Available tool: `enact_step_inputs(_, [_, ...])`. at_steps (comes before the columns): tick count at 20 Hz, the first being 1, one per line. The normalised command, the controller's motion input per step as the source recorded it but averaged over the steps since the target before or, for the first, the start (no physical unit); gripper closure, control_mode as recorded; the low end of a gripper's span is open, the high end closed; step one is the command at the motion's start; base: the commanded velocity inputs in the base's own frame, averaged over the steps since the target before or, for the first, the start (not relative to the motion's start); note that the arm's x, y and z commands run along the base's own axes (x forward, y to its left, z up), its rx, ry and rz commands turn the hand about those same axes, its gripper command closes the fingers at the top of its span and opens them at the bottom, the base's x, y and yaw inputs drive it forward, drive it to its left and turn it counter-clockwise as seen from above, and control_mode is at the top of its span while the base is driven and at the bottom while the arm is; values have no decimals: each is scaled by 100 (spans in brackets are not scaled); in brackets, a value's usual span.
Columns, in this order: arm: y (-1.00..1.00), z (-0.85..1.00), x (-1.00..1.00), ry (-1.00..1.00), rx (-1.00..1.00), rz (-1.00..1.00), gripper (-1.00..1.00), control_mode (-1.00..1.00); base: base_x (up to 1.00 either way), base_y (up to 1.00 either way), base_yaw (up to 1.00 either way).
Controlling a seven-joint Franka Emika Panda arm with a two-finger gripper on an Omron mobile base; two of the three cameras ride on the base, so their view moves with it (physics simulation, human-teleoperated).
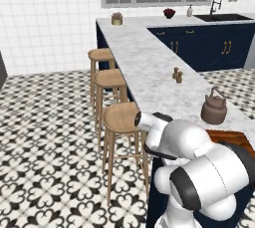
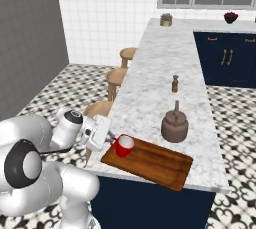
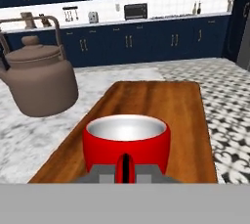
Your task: Pick the kettle from the counter and place it on the tray. Then pick the mug from the cabinet and place it on the tray. Then close the cabinet doors.
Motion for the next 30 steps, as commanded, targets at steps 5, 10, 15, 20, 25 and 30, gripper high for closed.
enact_step_inputs(5, [-8, -24, 17, -14, 2, 0, 100, -100, 0, 0, 0])
enact_step_inputs(10, [-7, -23, 7, -17, 0, 0, 100, -100, 0, 0, 0])
enact_step_inputs(15, [-6, -42, 0, -13, 0, 0, 100, -100, 0, 0, 0])
enact_step_inputs(20, [-1, -51, 0, -11, 0, 0, -100, -100, 0, 0, 0])
enact_step_inputs(25, [3, -33, 0, -9, 0, 0, -100, -100, 0, 0, 0])
enact_step_inputs(30, [19, -5, -5, -8, 0, 0, -100, -100, 0, 0, 0])
